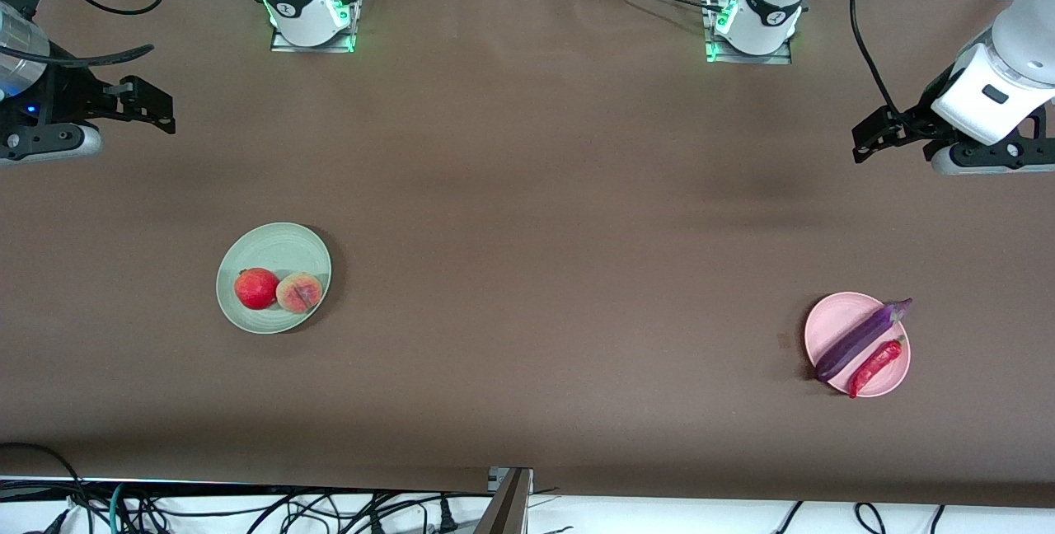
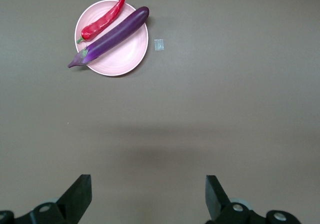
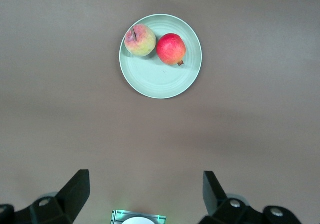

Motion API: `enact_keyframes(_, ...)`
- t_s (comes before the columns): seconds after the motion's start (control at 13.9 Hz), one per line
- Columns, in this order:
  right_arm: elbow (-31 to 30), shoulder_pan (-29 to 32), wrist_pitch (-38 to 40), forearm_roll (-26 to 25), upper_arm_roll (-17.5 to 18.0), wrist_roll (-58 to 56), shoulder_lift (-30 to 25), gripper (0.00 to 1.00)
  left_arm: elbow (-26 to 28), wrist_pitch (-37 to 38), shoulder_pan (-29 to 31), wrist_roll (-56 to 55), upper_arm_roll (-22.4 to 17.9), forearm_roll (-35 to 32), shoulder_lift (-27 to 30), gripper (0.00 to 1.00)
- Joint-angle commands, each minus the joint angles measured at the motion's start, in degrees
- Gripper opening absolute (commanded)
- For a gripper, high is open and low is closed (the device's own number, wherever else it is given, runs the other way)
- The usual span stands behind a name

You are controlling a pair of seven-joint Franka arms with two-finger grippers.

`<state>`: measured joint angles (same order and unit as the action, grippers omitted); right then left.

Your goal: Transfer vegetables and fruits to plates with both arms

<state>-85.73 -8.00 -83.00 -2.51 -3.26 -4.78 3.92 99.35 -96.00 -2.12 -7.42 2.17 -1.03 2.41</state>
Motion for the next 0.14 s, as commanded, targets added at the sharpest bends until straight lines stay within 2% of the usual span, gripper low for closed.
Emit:
enact_keyframes(0.0,0.31,0.44,0.12,-0.66,0.44,-0.75,0.03,1.0,-0.47,0.82,0.02,0.48,-0.15,0.94,0.23,1.0)
enact_keyframes(0.07,0.31,0.35,0.03,-0.57,0.45,-0.67,0.03,1.0,-0.47,0.82,0.02,0.39,-0.15,0.94,0.23,1.0)
